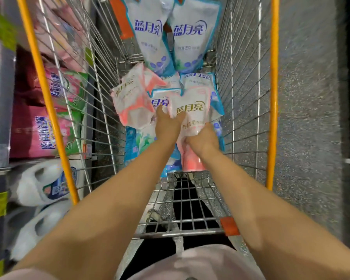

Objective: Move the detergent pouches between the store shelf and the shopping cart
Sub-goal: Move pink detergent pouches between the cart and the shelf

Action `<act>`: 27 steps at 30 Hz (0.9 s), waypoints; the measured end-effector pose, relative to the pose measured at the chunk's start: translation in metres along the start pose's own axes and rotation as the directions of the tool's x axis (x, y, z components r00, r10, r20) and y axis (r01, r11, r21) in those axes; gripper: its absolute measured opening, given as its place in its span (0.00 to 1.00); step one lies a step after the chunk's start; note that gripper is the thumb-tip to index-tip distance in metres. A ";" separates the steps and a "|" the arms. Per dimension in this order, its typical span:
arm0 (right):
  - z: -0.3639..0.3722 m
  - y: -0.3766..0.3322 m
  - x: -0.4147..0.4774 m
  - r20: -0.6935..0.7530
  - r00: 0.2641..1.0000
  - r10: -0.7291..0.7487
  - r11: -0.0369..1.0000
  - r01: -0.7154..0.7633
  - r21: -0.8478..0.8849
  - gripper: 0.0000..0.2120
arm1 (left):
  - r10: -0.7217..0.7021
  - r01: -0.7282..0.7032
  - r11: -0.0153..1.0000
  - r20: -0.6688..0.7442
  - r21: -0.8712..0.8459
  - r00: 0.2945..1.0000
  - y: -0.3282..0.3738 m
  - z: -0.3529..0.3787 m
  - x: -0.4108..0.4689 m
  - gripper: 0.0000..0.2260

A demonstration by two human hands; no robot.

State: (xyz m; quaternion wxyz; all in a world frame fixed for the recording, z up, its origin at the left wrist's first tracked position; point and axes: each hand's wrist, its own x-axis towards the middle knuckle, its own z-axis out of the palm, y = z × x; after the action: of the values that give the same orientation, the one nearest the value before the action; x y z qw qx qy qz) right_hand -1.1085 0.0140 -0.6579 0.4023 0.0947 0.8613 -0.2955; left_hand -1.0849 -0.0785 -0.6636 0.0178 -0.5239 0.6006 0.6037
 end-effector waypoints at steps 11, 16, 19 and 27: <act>-0.015 -0.045 -0.123 -0.200 0.908 -0.368 0.902 0.401 0.160 0.31 | 0.174 -0.125 0.898 0.079 -0.422 0.982 0.027 -0.067 -0.088 0.21; -0.005 -0.052 -0.224 -0.295 0.728 -0.619 0.758 0.652 0.018 0.31 | 0.372 -0.287 0.764 0.032 -0.577 0.928 0.044 -0.141 -0.170 0.28; 0.007 -0.051 -0.298 -0.315 0.595 -0.739 0.621 0.783 0.020 0.30 | 0.524 -0.416 0.660 -0.014 -0.625 0.852 0.040 -0.198 -0.234 0.26; 0.052 -0.051 -0.487 -0.214 0.344 -0.914 0.332 0.939 0.091 0.33 | 0.740 -0.808 0.427 -0.358 -0.405 0.570 0.010 -0.348 -0.413 0.22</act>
State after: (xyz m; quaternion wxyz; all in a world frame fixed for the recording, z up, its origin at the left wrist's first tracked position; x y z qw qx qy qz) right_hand -0.7747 -0.0212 -0.2970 0.0965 -0.3549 0.7504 -0.5492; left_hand -0.6926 -0.0894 -0.2922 -0.4438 -0.2077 0.5820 0.6490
